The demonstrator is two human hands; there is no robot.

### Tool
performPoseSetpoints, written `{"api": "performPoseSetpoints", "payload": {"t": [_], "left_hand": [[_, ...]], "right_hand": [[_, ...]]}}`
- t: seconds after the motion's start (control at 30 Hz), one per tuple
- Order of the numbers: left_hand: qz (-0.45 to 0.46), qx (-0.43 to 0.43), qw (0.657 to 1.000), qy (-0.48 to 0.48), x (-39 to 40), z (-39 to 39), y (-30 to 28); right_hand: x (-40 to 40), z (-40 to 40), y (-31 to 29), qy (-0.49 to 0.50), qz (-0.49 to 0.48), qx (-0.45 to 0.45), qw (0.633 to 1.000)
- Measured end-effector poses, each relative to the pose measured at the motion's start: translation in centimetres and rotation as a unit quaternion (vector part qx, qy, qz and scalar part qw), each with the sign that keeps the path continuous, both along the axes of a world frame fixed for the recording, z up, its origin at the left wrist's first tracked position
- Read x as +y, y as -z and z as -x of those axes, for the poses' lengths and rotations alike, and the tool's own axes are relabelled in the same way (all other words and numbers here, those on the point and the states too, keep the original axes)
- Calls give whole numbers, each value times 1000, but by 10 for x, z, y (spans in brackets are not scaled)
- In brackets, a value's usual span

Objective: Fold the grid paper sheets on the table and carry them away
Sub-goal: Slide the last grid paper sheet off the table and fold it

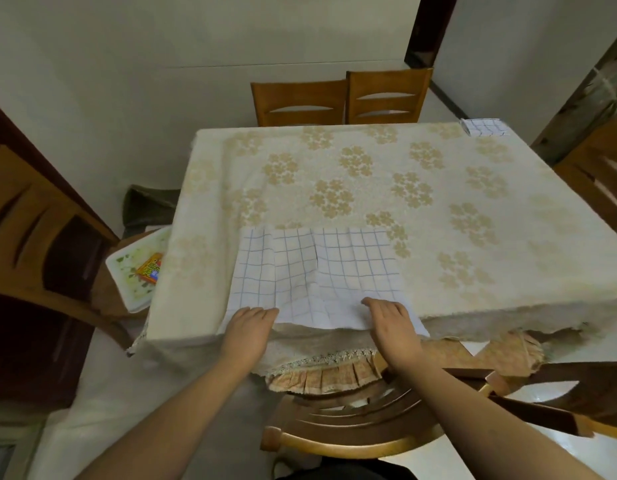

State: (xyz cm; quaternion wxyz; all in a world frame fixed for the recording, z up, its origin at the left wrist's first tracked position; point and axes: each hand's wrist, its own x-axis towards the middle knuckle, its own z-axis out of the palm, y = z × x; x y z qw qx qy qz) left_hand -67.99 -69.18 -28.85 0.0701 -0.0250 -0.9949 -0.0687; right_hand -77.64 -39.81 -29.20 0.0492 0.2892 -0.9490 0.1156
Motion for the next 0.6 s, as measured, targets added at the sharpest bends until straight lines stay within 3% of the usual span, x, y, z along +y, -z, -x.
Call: {"api": "performPoseSetpoints", "payload": {"t": [0.37, 0.6], "left_hand": [[33, -50, 997, -49, -46, -29, -3], [20, -30, 993, -114, -69, -26, -17]], "right_hand": [[41, 27, -2, 61, -136, -15, 989], [50, 36, -17, 76, -104, 26, 991]]}}
